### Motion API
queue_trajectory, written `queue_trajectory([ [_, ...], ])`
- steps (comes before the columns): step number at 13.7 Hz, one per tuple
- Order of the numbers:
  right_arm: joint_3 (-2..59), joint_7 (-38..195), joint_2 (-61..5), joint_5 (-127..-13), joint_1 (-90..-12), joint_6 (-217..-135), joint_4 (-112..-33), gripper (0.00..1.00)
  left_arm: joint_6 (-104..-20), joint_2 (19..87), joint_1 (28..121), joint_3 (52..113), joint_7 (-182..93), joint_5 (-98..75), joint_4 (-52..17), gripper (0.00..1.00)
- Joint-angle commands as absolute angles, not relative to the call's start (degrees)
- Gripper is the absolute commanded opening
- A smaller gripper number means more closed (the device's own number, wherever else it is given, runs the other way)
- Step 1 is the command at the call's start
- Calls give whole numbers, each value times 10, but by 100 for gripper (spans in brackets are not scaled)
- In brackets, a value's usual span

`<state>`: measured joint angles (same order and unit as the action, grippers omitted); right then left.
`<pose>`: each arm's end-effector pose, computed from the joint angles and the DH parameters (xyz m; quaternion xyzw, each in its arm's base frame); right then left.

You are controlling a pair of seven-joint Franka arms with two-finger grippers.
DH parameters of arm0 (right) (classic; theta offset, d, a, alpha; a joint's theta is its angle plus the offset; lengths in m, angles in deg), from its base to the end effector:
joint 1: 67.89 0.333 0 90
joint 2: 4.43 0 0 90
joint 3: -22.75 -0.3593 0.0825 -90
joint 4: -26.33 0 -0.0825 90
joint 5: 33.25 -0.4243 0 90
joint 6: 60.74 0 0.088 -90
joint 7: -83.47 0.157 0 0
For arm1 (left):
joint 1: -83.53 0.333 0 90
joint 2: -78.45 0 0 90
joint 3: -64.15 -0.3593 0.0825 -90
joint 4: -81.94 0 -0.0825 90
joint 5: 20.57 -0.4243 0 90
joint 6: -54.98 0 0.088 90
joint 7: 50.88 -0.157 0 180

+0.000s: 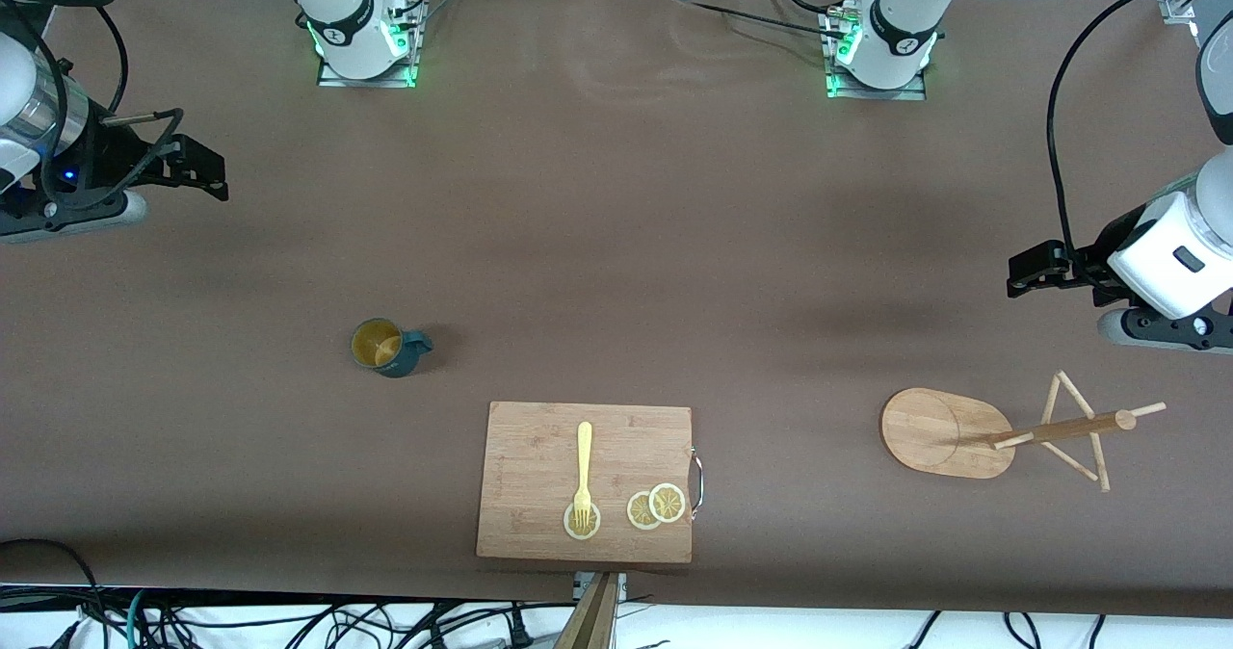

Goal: Pass cup and hang on rack
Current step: 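Reach the right gripper to the teal mug and grasp its rim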

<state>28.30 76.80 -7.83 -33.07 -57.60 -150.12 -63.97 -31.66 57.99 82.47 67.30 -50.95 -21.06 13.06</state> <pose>0.6061 0.0513 0.5787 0.9943 0.0994 -0.0376 0.0038 0.7053 -0.0436 0.5675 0.9991 -0.0357 -0.0235 0.0045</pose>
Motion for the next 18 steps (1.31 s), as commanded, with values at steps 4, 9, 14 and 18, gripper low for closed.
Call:
queue_trajectory([
  [4, 282, 761, -76, -329, -579, -1507, -638, 100, -313, 574, 823, 674, -504, -217, 147, 100],
  [9, 280, 768, -89, -331, -579, -1520, -635, 100, -313, 574, 825, 674, -505, -217, 147, 100],
  [14, 280, 767, -196, -331, -574, -1512, -633, 100, -313, 574, 825, 674, -505, -217, 147, 100],
  [18, 276, 763, -219, -332, -568, -1576, -655, 100, -313, 573, 826, 674, -506, -217, 147, 100],
])
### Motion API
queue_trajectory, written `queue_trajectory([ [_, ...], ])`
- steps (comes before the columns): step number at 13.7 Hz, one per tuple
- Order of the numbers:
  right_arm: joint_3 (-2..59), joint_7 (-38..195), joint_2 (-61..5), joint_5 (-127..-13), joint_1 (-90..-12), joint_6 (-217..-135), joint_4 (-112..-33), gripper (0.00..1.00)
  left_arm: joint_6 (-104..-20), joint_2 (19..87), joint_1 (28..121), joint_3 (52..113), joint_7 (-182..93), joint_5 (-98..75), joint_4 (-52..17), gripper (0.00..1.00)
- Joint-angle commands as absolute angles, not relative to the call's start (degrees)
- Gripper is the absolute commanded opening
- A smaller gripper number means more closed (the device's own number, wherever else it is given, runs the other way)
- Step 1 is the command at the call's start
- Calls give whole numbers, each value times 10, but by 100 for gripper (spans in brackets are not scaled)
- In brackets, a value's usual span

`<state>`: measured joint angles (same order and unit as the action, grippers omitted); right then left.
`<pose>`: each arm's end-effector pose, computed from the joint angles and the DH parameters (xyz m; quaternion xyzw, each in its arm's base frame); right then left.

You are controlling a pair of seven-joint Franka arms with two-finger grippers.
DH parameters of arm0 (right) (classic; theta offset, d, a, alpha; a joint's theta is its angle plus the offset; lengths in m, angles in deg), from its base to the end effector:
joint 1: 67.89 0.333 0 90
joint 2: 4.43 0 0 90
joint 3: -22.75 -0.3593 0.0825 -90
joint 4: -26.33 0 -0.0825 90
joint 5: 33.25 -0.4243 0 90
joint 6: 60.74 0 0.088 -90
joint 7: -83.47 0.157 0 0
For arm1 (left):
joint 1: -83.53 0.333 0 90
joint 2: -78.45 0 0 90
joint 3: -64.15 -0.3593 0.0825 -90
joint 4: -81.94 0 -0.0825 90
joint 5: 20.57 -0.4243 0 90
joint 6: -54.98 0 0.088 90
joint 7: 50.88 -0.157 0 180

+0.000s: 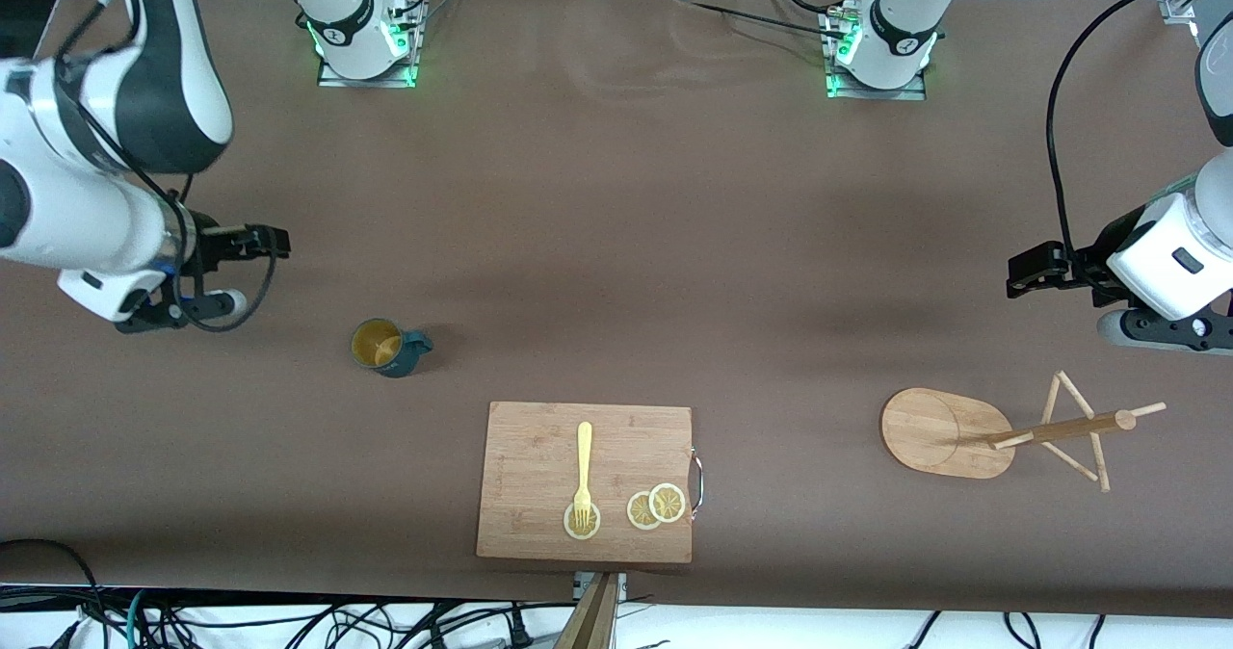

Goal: Pass cup and hang on rack
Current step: 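Reach the right gripper to the teal mug and grasp its rim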

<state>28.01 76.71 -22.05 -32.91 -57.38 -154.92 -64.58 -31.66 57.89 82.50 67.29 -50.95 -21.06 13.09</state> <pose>0.6590 0.0649 0.4207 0.9866 0.1048 -0.1245 0.0153 0.7058 -0.0431 0.5665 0.9991 -0.0353 -0.0241 0.0045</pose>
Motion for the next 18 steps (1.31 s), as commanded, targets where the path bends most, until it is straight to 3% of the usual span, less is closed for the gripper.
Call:
queue_trajectory([
  [1, 276, 767, -233, -332, -560, -1611, -670, 100, -313, 573, 826, 674, -506, -217, 147, 100],
  [5, 276, 772, -321, -346, -549, -1724, -670, 100, -313, 573, 826, 674, -506, -217, 147, 100],
  [8, 276, 773, -366, -347, -547, -1744, -640, 97, -313, 573, 826, 674, -507, -217, 147, 100],
  [13, 276, 788, -413, -363, -535, -1783, -631, 83, -313, 573, 825, 674, -506, -217, 147, 100],
  [15, 276, 789, -427, -379, -535, -1789, -631, 61, -314, 573, 825, 674, -506, -217, 147, 100],
  [18, 276, 789, -427, -388, -535, -1789, -630, 8, -314, 573, 825, 674, -506, -217, 147, 100],
])
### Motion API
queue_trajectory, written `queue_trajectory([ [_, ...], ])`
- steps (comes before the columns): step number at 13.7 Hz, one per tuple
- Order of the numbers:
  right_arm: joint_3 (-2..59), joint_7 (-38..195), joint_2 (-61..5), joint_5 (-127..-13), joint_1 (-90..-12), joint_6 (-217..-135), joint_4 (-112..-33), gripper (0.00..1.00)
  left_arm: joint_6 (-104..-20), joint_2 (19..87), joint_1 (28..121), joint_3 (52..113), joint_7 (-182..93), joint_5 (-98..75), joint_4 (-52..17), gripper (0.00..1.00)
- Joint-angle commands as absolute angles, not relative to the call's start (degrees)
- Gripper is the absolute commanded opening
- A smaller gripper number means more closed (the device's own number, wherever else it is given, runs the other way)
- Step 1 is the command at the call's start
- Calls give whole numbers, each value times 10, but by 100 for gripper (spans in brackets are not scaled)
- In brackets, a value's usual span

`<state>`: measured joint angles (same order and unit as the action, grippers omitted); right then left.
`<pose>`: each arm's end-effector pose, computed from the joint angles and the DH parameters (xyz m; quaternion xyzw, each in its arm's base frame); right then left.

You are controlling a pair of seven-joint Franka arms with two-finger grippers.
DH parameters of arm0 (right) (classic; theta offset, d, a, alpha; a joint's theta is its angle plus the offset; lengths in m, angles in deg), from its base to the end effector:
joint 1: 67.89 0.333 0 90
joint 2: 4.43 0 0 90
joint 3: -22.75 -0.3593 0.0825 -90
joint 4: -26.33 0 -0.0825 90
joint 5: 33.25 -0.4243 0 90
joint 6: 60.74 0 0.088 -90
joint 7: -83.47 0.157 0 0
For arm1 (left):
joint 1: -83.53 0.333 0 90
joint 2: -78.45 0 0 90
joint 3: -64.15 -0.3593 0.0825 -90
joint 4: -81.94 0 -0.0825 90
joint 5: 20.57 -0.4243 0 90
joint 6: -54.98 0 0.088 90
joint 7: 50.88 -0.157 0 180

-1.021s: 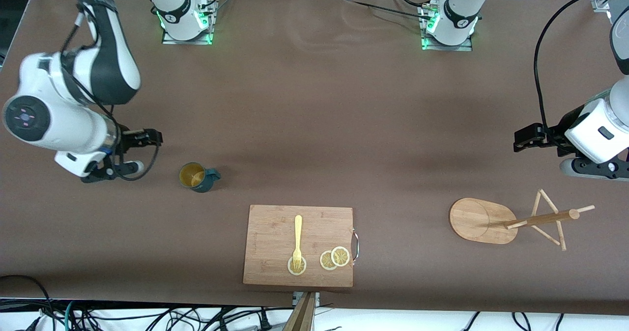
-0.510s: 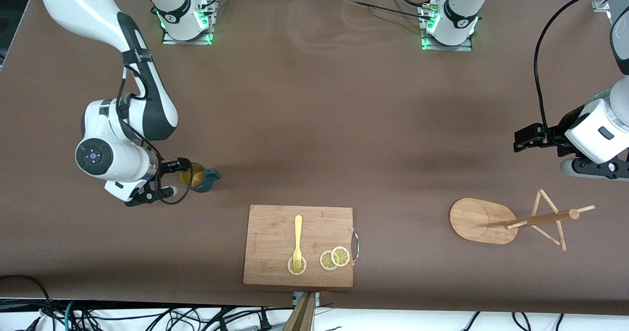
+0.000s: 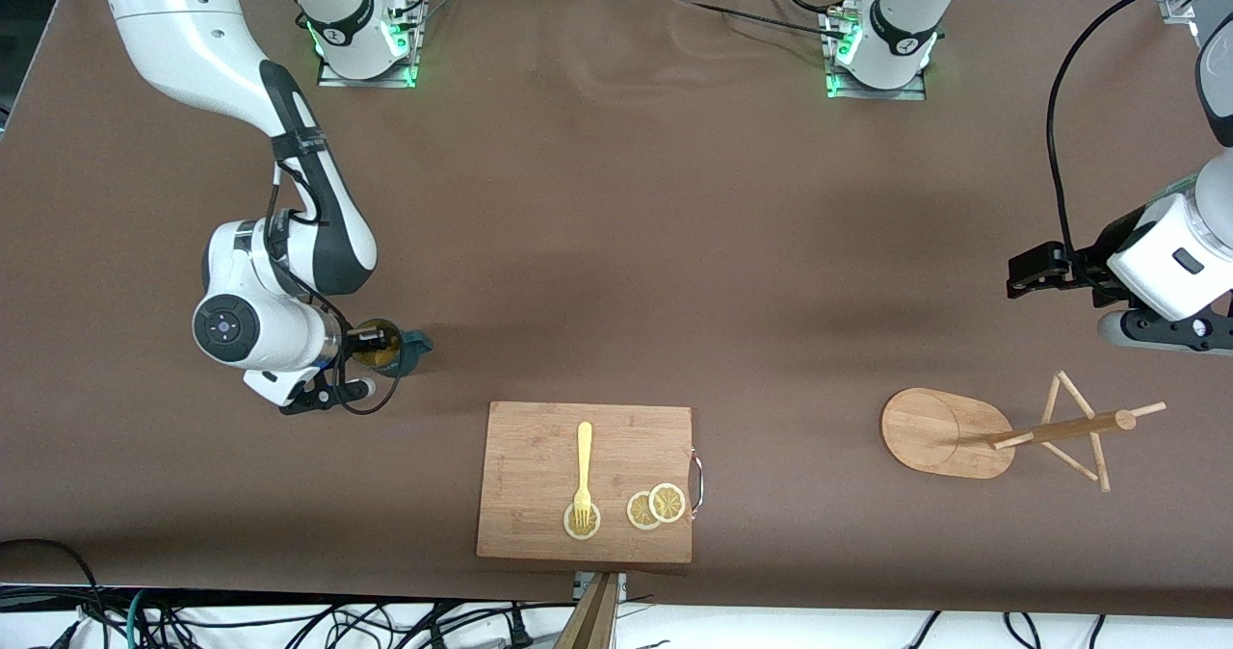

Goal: Pass cup and hang on rack
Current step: 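Lift the teal mug with the right gripper and carry it toward the table middle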

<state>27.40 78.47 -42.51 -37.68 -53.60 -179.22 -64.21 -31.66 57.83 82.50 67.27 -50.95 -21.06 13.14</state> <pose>0.7163 0.1350 0.1957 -0.9899 -0.1121 0.0872 0.0030 0.7061 -0.0429 0.5662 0.9991 -0.0351 -0.0242 0.0045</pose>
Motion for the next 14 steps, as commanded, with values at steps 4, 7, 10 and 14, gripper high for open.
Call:
queue_trajectory([
  [4, 259, 818, -423, -390, -526, -1783, -628, 0, -313, 573, 824, 674, -506, -217, 147, 100],
  [7, 202, 928, -423, -389, -514, -1775, -588, 0, -313, 573, 824, 674, -506, -217, 147, 100],
  [10, 191, 1035, -442, -385, -443, -1783, -546, 0, -313, 573, 822, 674, -505, -217, 147, 100],
  [14, 191, 1199, -494, -384, -334, -1807, -480, 0, -313, 570, 827, 674, -507, -217, 146, 100],
])
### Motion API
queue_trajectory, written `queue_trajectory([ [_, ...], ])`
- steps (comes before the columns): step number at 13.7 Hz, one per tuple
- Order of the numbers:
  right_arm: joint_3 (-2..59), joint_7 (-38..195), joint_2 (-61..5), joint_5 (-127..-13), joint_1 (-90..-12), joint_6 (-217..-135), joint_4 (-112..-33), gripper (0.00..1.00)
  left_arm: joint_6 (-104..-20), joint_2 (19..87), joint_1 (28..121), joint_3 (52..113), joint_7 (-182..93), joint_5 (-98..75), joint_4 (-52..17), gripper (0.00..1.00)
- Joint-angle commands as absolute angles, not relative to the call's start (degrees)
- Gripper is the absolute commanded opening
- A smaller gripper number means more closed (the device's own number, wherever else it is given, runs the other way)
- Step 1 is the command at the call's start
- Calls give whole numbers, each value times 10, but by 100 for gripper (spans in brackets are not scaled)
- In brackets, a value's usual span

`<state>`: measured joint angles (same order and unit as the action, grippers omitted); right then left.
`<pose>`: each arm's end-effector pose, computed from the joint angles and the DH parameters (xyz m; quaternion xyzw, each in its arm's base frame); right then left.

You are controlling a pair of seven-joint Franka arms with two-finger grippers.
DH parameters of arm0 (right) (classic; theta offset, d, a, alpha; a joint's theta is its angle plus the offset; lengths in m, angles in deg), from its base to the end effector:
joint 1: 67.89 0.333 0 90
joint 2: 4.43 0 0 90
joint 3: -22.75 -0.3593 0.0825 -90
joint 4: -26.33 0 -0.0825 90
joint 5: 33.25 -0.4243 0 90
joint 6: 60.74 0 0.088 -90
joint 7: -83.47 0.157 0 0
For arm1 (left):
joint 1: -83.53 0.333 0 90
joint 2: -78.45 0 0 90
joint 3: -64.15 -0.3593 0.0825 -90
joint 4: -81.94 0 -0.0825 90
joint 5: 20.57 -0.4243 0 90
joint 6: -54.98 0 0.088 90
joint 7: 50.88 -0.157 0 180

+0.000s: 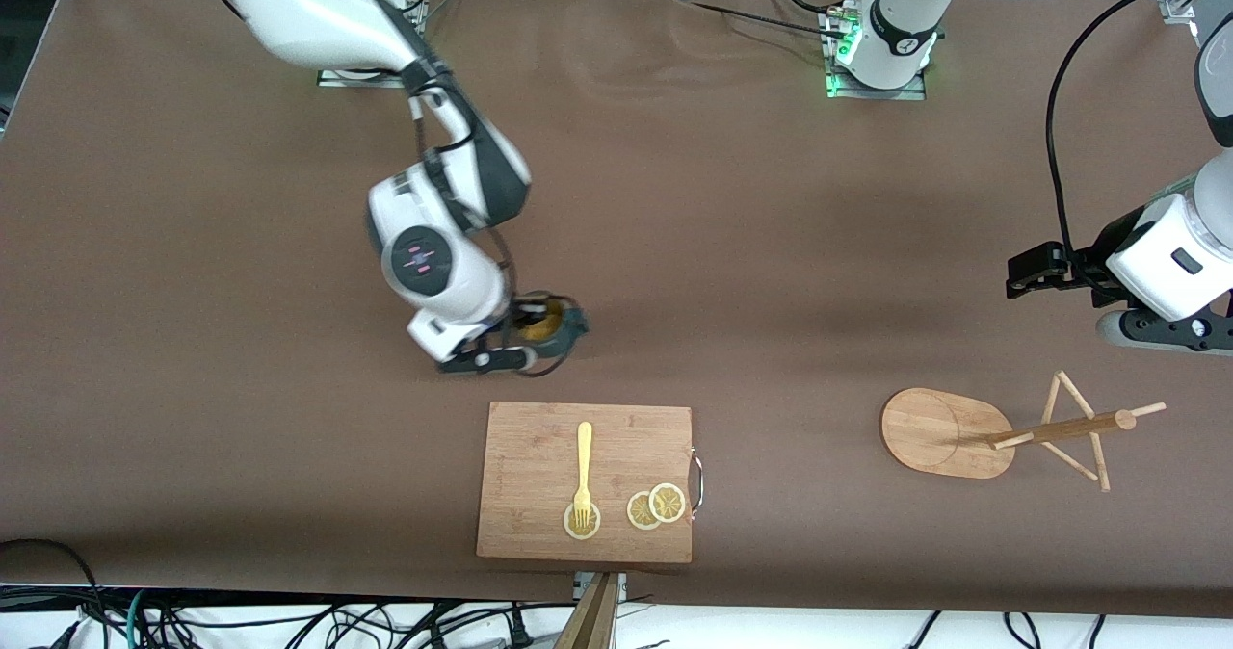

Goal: Pass cup and hang on rack
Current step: 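Lift the teal mug with the right gripper and carry it toward the table middle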

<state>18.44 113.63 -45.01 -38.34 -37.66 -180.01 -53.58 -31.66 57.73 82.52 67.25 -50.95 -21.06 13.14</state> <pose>0.6509 0.4457 0.2511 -0.9979 -0.0073 0.0421 0.0479 0.7065 -0.0424 0.5650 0.9991 -0.0348 -0.0251 0.0045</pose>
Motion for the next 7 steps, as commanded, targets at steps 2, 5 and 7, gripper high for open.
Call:
queue_trajectory([
  [2, 193, 1256, -530, -383, -284, -1818, -434, 0, -313, 570, 827, 674, -506, -217, 147, 100],
  [5, 198, 1347, -588, -376, -219, -1861, -379, 0, -313, 570, 826, 674, -504, -217, 147, 100],
  [7, 198, 1352, -596, -373, -204, -1876, -378, 0, -313, 570, 825, 674, -503, -217, 147, 100],
])
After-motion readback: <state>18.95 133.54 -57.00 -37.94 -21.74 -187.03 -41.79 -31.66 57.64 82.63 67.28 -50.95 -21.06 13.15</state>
